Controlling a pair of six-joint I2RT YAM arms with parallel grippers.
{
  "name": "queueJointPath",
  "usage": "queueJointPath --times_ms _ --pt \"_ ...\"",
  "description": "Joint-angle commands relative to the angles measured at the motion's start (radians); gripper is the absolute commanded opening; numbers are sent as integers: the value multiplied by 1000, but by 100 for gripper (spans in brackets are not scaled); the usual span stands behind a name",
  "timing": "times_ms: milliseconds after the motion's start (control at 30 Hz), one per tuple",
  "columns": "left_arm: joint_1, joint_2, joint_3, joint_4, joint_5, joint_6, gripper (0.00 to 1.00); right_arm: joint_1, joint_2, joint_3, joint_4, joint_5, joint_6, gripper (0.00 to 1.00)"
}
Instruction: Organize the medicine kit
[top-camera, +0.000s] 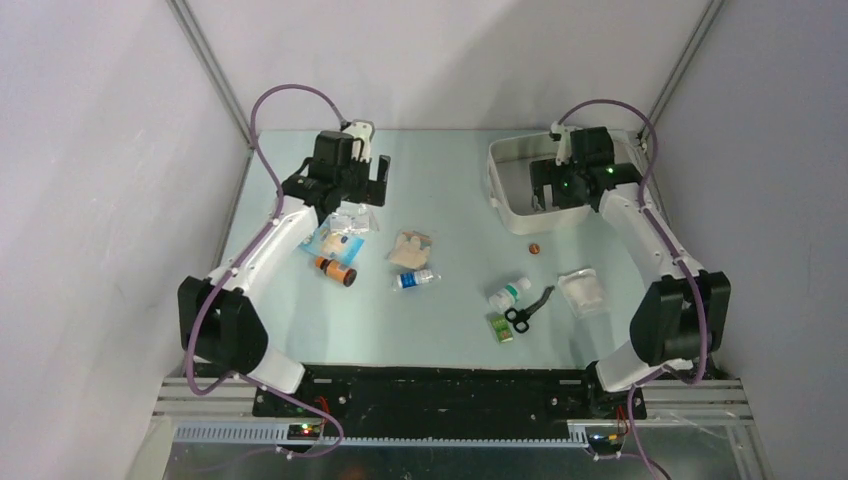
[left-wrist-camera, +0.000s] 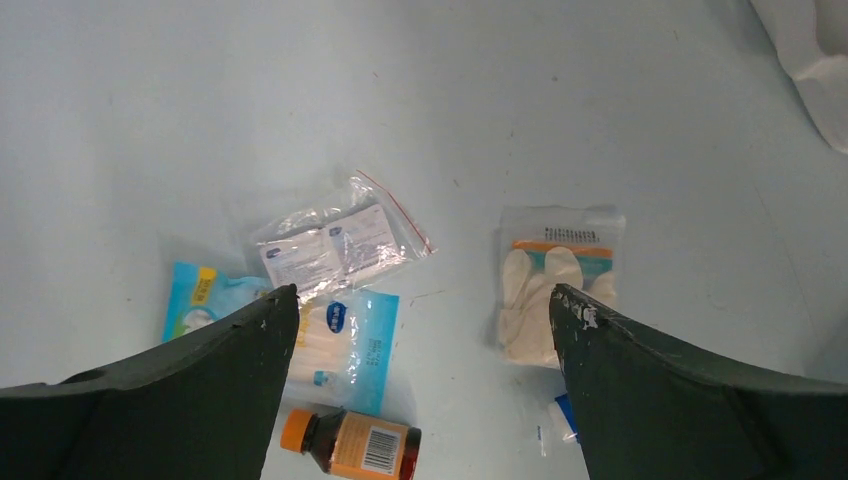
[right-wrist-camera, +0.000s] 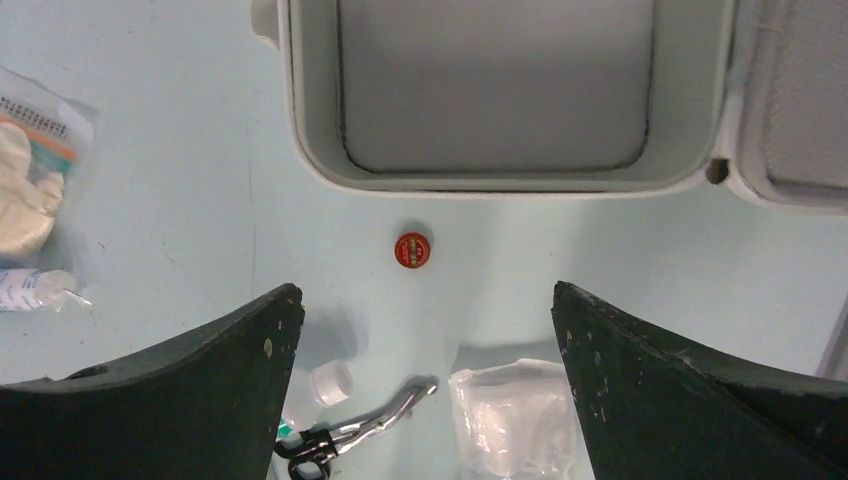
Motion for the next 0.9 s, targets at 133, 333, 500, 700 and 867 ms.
queueJointPath --times_ms 133,333,500,700,867 --pt "-17 -21 7 8 20 40 100 92 161 258 31 -16 -15 99" --pt "-17 -80 -46 18 -8 40 100 156 358 463 40 48 -2 90" --pt "-17 -131 -69 19 -8 39 99 157 546 625 53 41 10 80" --pt "-18 -165 -96 18 -18 40 100 165 681 717 80 74 -13 72" --pt "-18 -174 -109 19 -23 67 100 174 692 672 95 135 -32 66"
